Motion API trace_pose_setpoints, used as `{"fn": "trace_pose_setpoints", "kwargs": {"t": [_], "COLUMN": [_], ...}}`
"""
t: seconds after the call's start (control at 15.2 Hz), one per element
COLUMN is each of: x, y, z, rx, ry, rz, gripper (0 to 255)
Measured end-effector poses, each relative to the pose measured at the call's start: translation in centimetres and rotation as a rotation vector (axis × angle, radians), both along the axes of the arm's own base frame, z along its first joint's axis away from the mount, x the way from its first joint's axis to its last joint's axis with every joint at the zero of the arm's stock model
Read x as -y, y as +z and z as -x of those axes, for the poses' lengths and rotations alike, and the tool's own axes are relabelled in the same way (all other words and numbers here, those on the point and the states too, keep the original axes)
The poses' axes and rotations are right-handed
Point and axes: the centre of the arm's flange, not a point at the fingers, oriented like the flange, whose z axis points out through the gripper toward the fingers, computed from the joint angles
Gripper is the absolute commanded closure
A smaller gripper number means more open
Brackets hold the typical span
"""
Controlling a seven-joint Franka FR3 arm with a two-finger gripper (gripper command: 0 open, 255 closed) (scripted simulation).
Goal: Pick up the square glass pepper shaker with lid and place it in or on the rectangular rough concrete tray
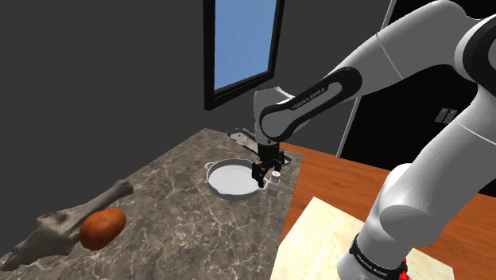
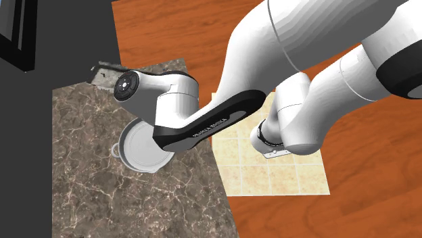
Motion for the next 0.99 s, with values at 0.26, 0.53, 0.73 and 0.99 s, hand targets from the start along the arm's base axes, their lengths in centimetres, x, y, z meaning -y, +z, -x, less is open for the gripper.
{"fn": "trace_pose_setpoints", "kwargs": {"t": [0.26, 0.53, 0.73, 0.99], "x": [0.0, 0.0, 0.0, 0.0], "y": [0.0, 0.0, 0.0, 1.1], "z": [0.0, 0.0, 0.0, 0.0], "rx": [0.001, 0.001, 0.001, 0.000], "ry": [0.000, 0.000, 0.000, 0.000], "rz": [0.000, 0.000, 0.000, 0.000], "gripper": [255, 255, 255, 255]}}
